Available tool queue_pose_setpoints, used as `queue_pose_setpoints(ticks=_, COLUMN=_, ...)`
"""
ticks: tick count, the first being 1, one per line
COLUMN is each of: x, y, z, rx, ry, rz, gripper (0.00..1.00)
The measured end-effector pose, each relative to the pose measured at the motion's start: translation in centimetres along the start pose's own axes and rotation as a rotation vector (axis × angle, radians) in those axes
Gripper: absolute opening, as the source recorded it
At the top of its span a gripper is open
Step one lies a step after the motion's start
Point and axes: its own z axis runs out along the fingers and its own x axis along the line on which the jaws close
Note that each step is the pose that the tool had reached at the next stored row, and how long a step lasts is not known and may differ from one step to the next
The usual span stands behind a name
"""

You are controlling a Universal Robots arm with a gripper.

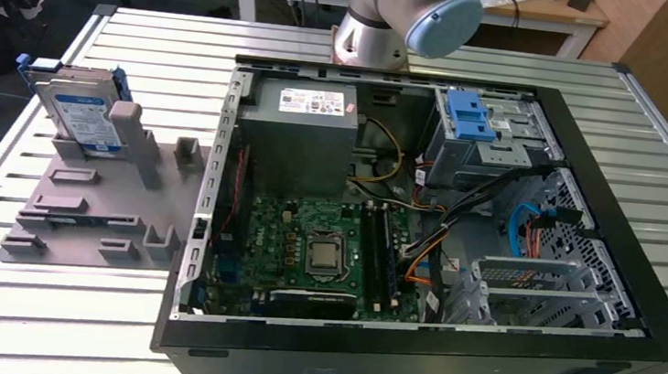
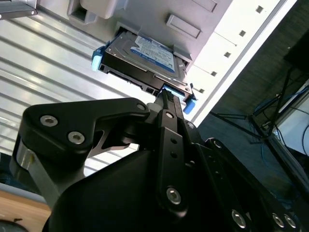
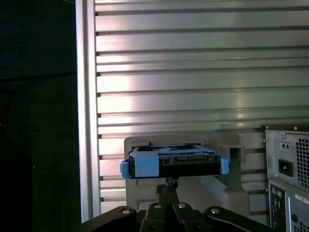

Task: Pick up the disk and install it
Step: 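Pick up the disk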

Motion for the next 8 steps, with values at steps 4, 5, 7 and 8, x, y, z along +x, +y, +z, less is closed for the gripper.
queue_pose_setpoints(ticks=4, x=0.00, y=0.00, z=0.00, rx=-0.0009, ry=0.0027, rz=-0.060, gripper=0.11)
queue_pose_setpoints(ticks=5, x=0.00, y=0.00, z=0.00, rx=-0.0011, ry=0.0032, rz=-0.072, gripper=0.11)
queue_pose_setpoints(ticks=7, x=0.00, y=0.00, z=0.00, rx=-0.0014, ry=0.0041, rz=-0.094, gripper=0.11)
queue_pose_setpoints(ticks=8, x=0.00, y=0.00, z=0.00, rx=-0.0016, ry=0.0046, rz=-0.104, gripper=0.11)
